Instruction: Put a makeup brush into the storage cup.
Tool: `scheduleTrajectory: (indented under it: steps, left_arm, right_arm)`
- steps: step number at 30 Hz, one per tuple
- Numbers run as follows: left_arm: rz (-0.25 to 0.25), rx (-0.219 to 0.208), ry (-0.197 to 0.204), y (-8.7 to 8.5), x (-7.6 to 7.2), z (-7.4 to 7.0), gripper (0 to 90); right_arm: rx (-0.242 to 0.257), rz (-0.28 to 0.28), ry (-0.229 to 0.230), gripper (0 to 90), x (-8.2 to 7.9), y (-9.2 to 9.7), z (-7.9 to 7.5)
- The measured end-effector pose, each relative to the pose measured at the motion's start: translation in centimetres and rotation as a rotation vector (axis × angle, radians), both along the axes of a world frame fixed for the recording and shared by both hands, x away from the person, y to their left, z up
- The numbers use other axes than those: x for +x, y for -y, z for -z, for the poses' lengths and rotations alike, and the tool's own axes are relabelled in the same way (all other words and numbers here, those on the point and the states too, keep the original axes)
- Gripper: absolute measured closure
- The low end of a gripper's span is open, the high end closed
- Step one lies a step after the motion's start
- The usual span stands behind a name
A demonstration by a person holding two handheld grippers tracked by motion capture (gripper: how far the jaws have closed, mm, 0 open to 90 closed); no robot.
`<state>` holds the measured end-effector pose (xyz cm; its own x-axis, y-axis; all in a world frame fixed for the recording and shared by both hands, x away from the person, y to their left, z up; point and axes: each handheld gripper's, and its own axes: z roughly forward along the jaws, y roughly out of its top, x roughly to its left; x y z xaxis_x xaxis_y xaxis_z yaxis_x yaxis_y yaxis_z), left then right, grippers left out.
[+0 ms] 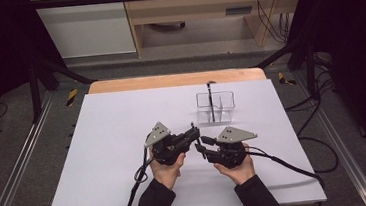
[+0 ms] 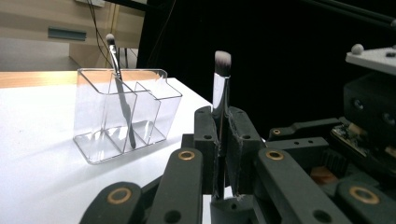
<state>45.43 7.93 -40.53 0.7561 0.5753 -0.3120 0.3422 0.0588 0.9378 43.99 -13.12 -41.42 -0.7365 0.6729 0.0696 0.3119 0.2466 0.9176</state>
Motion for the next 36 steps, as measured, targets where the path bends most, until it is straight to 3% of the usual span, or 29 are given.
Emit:
scheduleTrajectory:
  steps: [15, 25, 30, 36]
  left_arm:
    - [0.02, 0.042, 0.015, 0.6, -0.4, 0.1, 82.8]
    - [0.029, 0.057, 0.005, 0.5, -0.2, 0.0, 81.6]
    - [0.023, 0.061, 0.014, 0.2, -0.1, -0.2, 73.6]
    - [0.027, 0.076, 0.025, -0.8, -0.2, -0.9, 56.2]
  right_arm:
    - [0.035, -0.011, -0.013, 82.7, -0.1, 0.1, -0.2]
    - [0.032, -0.018, -0.019, 84.3, -0.1, 0.0, -0.2]
    - [0.036, -0.016, -0.022, 84.3, -0.1, 0.0, -0.2]
    - [0.017, 0.015, -0.014, 84.3, 0.1, 0.4, -0.1]
